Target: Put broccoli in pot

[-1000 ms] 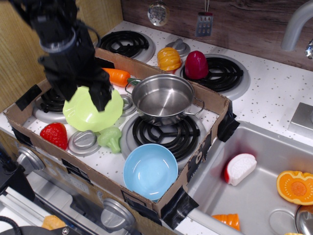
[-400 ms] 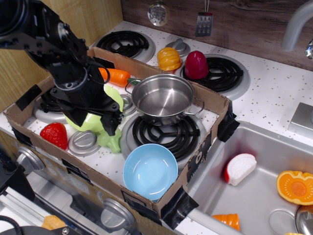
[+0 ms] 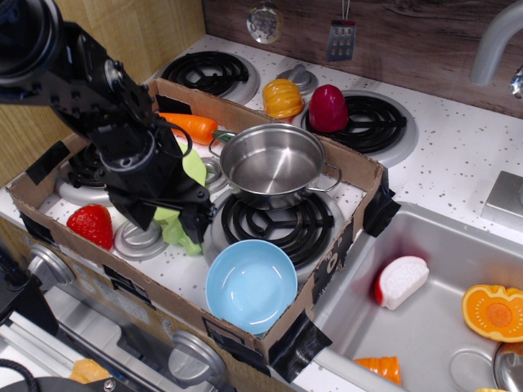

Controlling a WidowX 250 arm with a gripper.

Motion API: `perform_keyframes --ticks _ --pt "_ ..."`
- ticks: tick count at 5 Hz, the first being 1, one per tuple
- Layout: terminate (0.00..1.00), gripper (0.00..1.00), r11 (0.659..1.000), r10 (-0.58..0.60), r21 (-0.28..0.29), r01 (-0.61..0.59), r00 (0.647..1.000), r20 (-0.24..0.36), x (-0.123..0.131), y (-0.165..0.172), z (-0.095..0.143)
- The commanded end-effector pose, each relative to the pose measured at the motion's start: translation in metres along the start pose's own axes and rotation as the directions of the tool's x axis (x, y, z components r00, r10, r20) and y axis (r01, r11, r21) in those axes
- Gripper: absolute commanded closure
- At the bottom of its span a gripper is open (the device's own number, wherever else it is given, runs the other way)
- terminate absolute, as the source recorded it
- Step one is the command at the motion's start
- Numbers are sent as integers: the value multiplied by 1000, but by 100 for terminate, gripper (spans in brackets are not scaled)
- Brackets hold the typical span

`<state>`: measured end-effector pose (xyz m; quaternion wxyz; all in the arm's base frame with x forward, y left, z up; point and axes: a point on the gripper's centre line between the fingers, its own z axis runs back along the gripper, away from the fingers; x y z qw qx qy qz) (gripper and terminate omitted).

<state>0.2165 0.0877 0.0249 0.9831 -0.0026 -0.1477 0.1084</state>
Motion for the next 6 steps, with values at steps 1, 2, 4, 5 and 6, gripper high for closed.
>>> perform_keyframes --ticks 1,2,4,5,6 --pt "0 0 997 0 -72 1 1000 9 -5 -7 -16" --pt "0 0 996 -14 -85 15 1000 10 -4 -7 -22" --pt "0 100 1000 -24 -6 24 999 38 2 -3 -6" --pt "0 100 998 -41 55 39 998 38 10 3 15" --pt "0 100 987 -59 149 58 998 4 28 2 53"
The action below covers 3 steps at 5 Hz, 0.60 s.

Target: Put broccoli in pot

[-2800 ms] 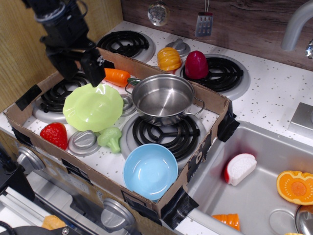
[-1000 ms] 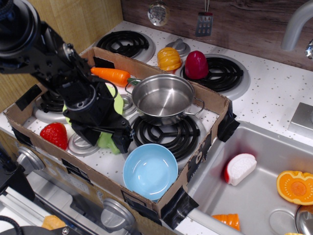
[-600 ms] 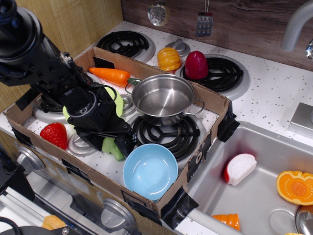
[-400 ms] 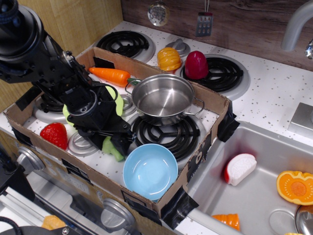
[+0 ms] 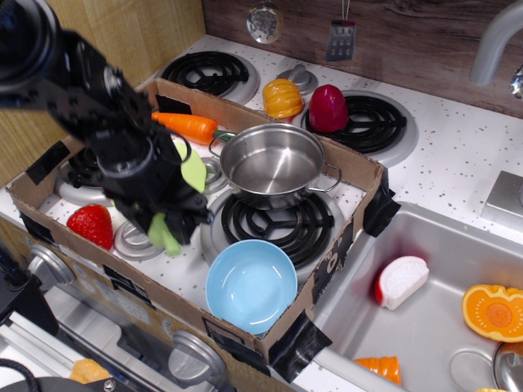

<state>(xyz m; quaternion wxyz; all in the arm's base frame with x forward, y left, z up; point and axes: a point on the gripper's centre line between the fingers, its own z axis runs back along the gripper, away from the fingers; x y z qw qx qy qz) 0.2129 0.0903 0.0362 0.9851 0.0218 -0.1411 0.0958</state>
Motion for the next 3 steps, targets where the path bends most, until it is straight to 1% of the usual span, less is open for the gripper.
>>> perform_keyframes --ticks 1,2,3 --pt "0 100 986 -32 164 30 999 9 43 0 70" --pt "0 100 994 0 105 -5 999 53 53 -6 66" --pt "0 100 998 48 26 -52 991 122 63 -13 58"
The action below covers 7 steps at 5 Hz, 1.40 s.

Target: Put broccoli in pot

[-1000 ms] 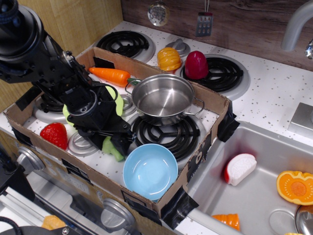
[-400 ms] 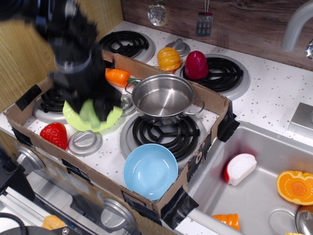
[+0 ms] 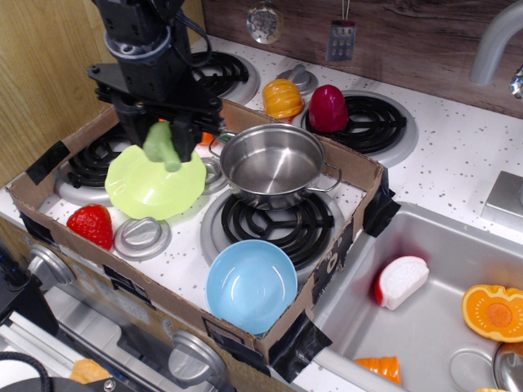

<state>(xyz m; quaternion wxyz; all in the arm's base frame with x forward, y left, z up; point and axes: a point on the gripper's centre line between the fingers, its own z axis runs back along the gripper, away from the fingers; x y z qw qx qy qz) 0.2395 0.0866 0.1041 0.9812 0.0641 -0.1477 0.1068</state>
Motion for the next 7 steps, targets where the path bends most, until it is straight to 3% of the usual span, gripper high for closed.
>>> perform_keyframes --ticks 1,2,3,5,6,7 --pt "0 100 995 49 -88 -37 989 137 29 -13 -9" --pt "0 100 993 52 -117 -34 987 154 39 -20 -15" --pt "0 100 990 31 -143 6 967 255 58 -30 -20" --pt "0 100 979 37 -204 17 966 257 77 -47 -30" --pt "0 0 979 42 -204 8 969 242 75 -48 -30" --pt "0 0 982 8 -186 38 971 239 74 -46 -29"
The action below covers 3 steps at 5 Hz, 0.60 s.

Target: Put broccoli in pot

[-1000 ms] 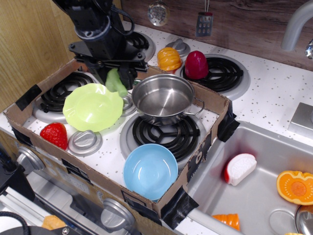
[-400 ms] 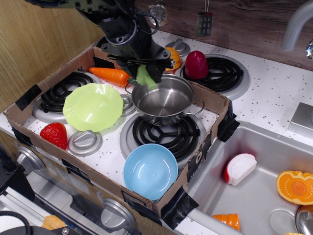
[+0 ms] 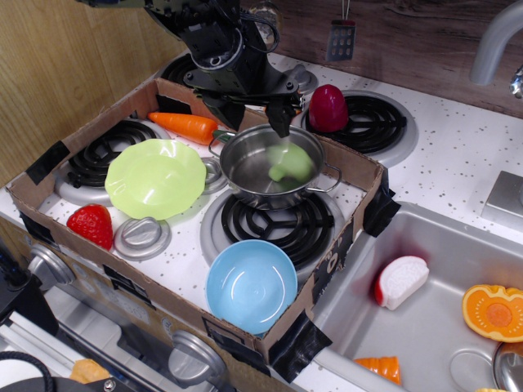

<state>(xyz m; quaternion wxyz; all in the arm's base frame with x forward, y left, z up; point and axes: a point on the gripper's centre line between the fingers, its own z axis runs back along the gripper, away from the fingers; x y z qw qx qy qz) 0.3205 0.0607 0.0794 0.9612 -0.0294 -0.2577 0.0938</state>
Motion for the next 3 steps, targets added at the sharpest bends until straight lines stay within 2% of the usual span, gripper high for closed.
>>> perform_keyframes --ticks 1,2,3 --pt "0 0 999 -41 14 41 999 33 13 -3 10" --pt "0 0 999 -41 14 41 999 33 13 -3 10" --pt "100 0 999 -41 14 41 999 33 13 -3 10"
